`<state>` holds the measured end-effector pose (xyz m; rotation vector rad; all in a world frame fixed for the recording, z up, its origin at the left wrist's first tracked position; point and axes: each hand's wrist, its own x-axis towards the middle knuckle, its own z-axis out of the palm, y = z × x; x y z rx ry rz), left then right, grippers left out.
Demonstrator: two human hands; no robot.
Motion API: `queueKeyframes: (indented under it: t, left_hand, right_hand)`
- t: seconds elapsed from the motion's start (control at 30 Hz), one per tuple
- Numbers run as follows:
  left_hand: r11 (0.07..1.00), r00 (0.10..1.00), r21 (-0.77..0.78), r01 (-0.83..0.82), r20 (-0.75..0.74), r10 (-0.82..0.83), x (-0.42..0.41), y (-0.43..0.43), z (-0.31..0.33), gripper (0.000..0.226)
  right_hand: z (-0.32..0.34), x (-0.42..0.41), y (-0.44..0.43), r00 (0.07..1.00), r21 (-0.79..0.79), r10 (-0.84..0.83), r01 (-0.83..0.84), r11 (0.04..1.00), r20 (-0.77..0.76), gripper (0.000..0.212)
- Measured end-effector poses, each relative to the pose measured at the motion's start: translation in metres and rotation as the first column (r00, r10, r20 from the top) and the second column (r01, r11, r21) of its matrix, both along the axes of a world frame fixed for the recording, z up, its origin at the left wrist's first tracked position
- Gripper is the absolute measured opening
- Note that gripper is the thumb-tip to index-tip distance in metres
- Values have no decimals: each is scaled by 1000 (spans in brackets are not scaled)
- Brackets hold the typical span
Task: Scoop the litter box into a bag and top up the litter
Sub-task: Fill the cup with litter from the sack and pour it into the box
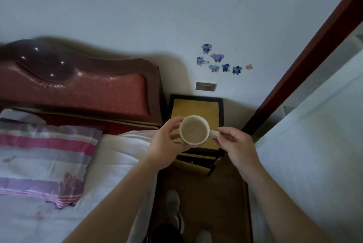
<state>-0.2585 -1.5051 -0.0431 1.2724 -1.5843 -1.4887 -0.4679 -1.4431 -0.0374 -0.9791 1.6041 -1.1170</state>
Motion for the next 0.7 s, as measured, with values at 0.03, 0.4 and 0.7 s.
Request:
queueKeyframes:
  t: [0.03,0.4,0.7]
  left_hand:
    - [1000,1000,15,8,2,-8,-5,-25,-8,66]
    - [990,989,130,62,127,-79,-89,-260,-172,66]
    - [989,966,147,31,251,-68,-129,-350,-312,69]
  right_hand:
    - [-8,-5,-24,1000,14,-8,8,1000,-12,24]
    - [-178,-66,-251,984,186,-176,174,967,-8,21]
    - [-323,-103,-345,984,256,-177,165,952,22,20]
